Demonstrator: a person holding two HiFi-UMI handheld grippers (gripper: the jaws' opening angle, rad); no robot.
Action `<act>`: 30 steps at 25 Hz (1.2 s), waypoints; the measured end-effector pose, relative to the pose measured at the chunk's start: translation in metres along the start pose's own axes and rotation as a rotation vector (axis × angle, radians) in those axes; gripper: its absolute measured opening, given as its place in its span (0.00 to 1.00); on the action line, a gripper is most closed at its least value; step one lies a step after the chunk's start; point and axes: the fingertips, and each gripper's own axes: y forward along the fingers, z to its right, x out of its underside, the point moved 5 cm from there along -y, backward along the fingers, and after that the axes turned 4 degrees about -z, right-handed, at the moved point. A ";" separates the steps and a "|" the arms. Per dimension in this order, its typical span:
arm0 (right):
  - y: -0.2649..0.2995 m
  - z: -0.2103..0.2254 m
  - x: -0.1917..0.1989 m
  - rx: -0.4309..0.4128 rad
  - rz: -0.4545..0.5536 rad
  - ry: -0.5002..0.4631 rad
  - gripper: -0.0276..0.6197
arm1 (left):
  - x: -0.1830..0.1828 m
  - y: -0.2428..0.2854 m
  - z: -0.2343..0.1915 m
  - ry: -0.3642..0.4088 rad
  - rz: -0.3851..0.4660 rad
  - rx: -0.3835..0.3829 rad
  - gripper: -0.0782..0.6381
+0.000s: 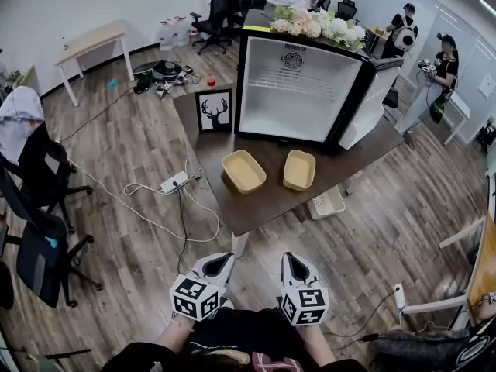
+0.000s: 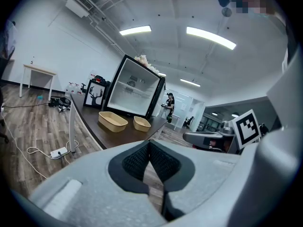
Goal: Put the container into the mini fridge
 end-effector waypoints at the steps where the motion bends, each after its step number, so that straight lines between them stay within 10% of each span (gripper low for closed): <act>1: 0.004 0.000 -0.003 0.004 0.004 -0.006 0.05 | -0.001 0.001 -0.005 0.001 -0.001 0.001 0.12; 18: 0.050 0.009 -0.036 0.037 0.036 -0.021 0.05 | -0.012 0.016 -0.041 -0.021 -0.011 -0.009 0.12; 30: 0.128 0.045 -0.057 -0.116 -0.027 -0.080 0.09 | -0.037 0.075 -0.066 -0.072 0.012 -0.106 0.12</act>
